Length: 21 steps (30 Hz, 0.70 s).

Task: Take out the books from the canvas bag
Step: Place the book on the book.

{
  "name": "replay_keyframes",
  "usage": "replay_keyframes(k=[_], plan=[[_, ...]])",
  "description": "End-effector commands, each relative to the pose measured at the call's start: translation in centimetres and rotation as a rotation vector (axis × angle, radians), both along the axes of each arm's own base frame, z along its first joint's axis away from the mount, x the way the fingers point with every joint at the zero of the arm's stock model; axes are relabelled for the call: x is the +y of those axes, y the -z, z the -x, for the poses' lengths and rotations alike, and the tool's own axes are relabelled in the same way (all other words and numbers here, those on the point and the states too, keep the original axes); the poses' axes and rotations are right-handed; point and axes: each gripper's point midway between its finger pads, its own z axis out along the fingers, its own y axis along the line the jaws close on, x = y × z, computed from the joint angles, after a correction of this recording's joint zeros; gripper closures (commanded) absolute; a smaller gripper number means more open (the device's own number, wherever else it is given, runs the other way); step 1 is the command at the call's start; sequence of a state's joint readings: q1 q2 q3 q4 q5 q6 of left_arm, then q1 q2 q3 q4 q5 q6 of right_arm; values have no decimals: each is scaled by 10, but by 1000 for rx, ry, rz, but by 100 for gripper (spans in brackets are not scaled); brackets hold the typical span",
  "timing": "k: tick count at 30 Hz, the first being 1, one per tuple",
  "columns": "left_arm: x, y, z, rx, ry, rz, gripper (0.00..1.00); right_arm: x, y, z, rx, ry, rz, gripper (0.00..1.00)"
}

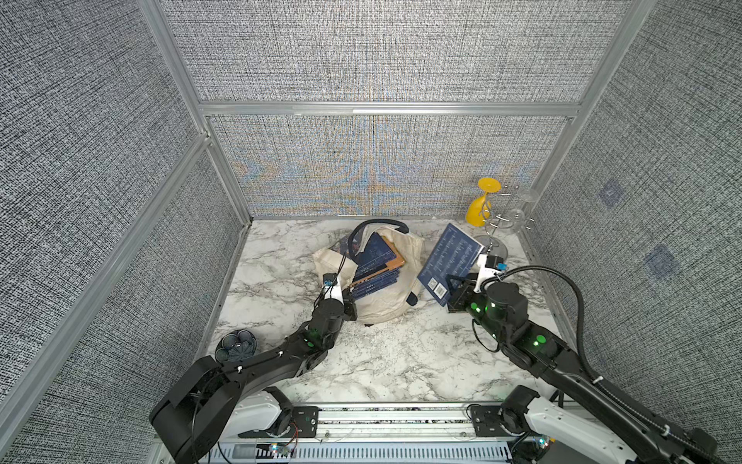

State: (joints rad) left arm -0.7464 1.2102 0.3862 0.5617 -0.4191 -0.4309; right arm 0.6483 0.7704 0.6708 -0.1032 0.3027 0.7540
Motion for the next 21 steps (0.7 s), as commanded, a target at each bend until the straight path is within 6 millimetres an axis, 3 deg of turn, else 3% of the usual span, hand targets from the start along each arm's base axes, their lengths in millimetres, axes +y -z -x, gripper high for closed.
replay_keyframes(k=[1,6,13,21], plan=[[1,-8,-3,-20,-18,17,100,-35,8,2,11,176,-32,100],[0,-7,-3,-17,-14,16,100,-67,27,8,30,324,-95,100],[-1,-5,-3,-12,-12,13,100,-68,75,-9,139,381,-230,100],[0,-7,-2,-14,-13,14,100,-78,104,-32,148,466,-340,100]])
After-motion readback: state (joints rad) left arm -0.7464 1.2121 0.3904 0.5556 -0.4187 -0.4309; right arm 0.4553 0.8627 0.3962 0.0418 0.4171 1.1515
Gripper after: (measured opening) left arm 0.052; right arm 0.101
